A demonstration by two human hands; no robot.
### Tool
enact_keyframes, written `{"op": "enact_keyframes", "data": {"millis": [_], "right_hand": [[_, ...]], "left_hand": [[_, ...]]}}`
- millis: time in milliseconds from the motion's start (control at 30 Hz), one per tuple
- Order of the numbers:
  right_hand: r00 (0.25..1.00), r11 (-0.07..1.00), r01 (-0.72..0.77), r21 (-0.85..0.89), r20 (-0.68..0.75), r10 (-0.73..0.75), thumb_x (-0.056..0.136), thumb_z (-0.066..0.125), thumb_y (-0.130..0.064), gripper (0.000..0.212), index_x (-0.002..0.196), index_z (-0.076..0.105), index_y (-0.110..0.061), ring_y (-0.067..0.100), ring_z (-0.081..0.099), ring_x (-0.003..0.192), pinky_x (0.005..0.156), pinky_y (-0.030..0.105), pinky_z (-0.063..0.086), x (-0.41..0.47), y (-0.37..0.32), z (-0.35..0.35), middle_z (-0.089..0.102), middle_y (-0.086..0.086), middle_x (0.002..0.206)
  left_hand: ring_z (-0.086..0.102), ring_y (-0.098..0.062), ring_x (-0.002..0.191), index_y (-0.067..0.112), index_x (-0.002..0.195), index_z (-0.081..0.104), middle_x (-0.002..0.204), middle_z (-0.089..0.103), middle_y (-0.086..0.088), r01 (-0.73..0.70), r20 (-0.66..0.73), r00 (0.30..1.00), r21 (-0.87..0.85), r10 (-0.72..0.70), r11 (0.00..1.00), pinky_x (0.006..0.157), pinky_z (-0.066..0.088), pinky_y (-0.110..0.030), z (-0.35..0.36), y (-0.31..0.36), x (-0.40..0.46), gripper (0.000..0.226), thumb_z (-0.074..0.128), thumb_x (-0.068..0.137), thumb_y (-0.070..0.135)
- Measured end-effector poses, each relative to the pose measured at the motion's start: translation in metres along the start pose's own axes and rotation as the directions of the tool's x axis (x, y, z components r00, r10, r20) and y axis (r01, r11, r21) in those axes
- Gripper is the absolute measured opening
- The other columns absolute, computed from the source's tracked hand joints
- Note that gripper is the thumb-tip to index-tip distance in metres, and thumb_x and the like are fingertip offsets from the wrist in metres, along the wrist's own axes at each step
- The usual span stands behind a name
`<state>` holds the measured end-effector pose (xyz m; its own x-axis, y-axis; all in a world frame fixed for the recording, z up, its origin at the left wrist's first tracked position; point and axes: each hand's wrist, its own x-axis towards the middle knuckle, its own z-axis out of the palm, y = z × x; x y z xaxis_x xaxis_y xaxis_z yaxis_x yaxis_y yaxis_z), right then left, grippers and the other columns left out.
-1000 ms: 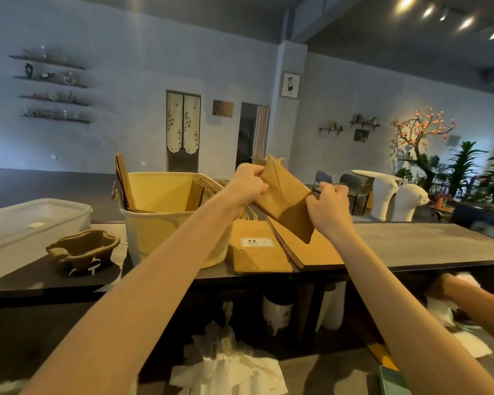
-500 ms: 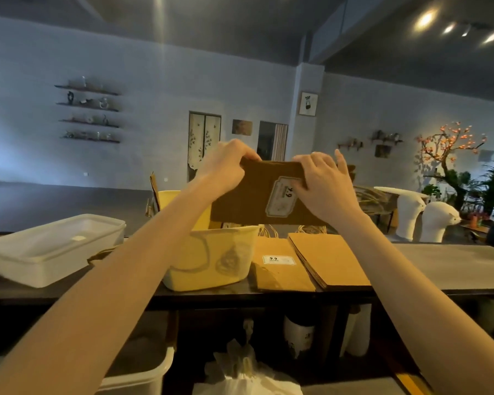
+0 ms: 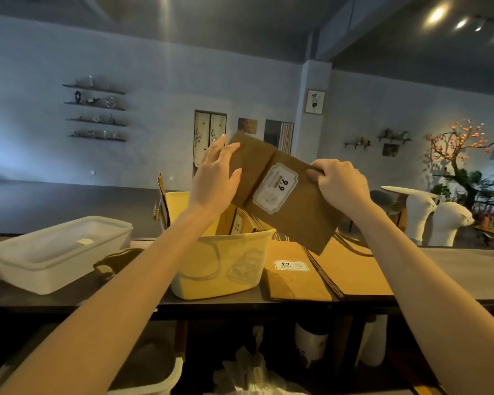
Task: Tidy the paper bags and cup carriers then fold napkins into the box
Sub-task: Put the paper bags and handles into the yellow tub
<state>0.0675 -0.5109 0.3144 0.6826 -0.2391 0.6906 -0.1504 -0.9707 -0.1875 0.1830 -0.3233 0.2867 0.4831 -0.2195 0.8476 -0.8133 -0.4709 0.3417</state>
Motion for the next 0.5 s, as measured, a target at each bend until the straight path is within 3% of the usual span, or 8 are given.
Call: {"op": "enact_keyframes", "data": {"millis": [133, 233, 333, 500], "right_hand": [[0.990, 0.921, -0.142, 0.364, 0.045, 0.135, 0.100, 0.041, -0.033, 0.028, 0.105, 0.065, -0.018, 0.022, 0.060, 0.088, 0.077, 0.034, 0.047, 0.020, -0.002, 0.020, 0.065, 0.003, 0.095], [0.970, 0.850, -0.242, 0.469, 0.130, 0.204, 0.100, 0.043, -0.031, 0.033, 0.113, 0.063, -0.010, 0.021, 0.058, 0.090, 0.080, 0.031, 0.045, 0.033, -0.012, 0.042, 0.064, 0.008, 0.102], [0.953, 0.816, -0.301, 0.493, 0.190, 0.237, 0.099, 0.046, -0.030, 0.034, 0.114, 0.063, -0.005, 0.022, 0.057, 0.091, 0.075, 0.028, 0.043, 0.045, -0.022, 0.067, 0.062, 0.010, 0.101], [0.959, 0.877, -0.269, 0.399, 0.200, 0.203, 0.099, 0.047, -0.023, 0.029, 0.111, 0.062, -0.001, 0.020, 0.054, 0.086, 0.071, 0.027, 0.039, 0.055, -0.043, 0.113, 0.057, 0.007, 0.093]], "left_hand": [[0.051, -0.020, 0.113, 0.011, 0.114, 0.057, 0.123, 0.052, -0.008, 0.050, -0.016, 0.999, -0.113, -0.052, 0.992, 0.087, 0.041, -0.019, 0.011, -0.012, -0.006, 0.023, 0.050, 0.094, 0.019], [0.052, -0.016, 0.101, 0.011, 0.105, 0.060, 0.111, 0.056, -0.007, 0.154, -0.047, 0.985, -0.177, -0.165, 0.972, 0.080, 0.041, -0.022, 0.017, -0.021, -0.009, 0.019, 0.045, 0.097, 0.020], [0.054, -0.015, 0.088, 0.013, 0.099, 0.060, 0.097, 0.059, -0.004, 0.244, 0.044, 0.970, -0.234, -0.241, 0.941, 0.072, 0.043, -0.026, 0.022, -0.030, -0.012, 0.020, 0.042, 0.097, 0.021], [0.054, -0.013, 0.066, 0.020, 0.076, 0.059, 0.066, 0.058, 0.001, 0.350, 0.129, 0.937, -0.371, -0.326, 0.860, 0.064, 0.043, -0.030, 0.026, -0.041, -0.016, 0.028, 0.040, 0.096, 0.018]]}}
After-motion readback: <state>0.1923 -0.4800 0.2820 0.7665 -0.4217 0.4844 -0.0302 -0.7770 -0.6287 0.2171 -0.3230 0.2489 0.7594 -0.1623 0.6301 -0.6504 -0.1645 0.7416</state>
